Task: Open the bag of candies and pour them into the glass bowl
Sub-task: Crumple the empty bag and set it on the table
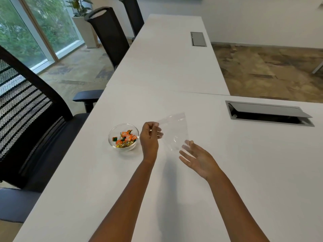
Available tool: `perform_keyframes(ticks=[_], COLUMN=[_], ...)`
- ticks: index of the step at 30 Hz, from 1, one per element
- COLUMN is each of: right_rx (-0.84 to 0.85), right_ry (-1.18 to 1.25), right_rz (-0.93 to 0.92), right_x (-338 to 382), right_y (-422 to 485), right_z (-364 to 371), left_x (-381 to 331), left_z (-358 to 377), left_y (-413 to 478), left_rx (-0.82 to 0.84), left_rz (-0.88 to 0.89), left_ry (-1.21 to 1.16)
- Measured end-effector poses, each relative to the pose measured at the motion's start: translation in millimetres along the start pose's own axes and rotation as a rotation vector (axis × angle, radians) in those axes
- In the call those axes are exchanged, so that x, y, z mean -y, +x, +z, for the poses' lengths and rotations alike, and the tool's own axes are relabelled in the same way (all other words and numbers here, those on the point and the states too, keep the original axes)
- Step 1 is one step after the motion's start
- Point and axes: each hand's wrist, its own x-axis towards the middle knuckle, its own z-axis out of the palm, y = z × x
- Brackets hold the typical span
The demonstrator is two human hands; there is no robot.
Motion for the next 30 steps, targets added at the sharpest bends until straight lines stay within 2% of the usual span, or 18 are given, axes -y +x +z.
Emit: perform_keyframes(ticks=[5,16,22,27,30], right_rx=[-0.038,0.043,-0.008,-0.064,-0.085], right_ry=[-0.173,-0.244,-0.374,-0.581,-0.691], right_rz=[-0.149,-0.169,-0.214,-0.309,-0.280], right_x=[2.6,0.2,5.1,8.4,7.2], right_y=[-13.9,-31.2,-29.9,-25.2,-23.9], right_z=[-7.0,-19.4,-31.1,-42.9,-46.9], left_x=[0.3,2.1,7.1,8.7,11.1], left_z=[10.8,22.2,20.8,21.3,21.3], left_y=[-10.2,-18.9,-20.6,-26.3,-31.5], left_rx=[-0.077,-0.245,-0.194,-0.134,-0.099], left_rz=[0.028,0.162,0.163,0.094,0.073], left_ry=[0.117,0.317,0.301,0.256,0.238])
